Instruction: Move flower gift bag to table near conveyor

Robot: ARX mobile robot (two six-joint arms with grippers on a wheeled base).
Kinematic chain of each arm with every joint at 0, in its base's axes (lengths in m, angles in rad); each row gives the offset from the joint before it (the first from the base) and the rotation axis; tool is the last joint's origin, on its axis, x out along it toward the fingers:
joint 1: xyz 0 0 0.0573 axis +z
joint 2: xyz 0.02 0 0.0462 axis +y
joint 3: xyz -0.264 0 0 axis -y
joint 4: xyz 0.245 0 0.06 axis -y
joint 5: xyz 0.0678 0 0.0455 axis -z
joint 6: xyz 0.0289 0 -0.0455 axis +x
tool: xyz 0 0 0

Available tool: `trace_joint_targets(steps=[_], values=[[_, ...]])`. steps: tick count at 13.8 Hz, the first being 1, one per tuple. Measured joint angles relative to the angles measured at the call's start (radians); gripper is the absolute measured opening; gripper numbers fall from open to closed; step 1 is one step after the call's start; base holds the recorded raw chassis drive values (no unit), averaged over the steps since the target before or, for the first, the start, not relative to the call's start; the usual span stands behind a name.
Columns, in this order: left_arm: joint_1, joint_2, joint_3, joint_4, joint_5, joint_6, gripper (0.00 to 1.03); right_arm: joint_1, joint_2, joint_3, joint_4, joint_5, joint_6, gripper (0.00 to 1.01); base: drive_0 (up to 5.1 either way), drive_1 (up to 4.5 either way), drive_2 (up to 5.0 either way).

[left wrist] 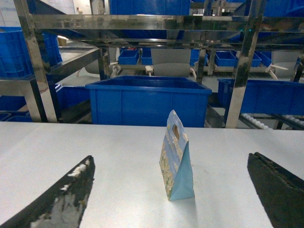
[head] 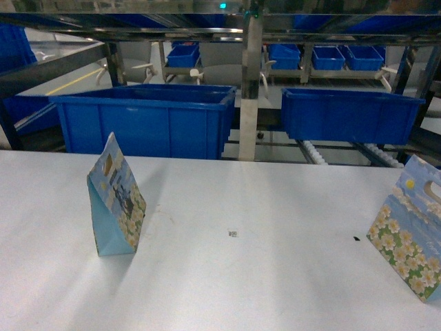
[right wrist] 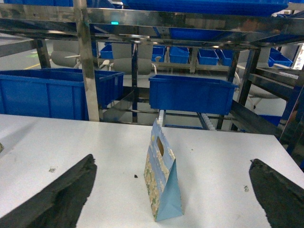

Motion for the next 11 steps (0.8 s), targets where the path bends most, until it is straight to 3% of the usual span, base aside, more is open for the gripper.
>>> trace_joint_targets(steps=[11], values=[[0.0, 0.0, 0.0, 0.0, 0.0, 0.0, 0.98, 0.0, 0.0, 0.0, 0.0, 0.0, 0.0, 0.98, 0.0, 0.0, 0.0]])
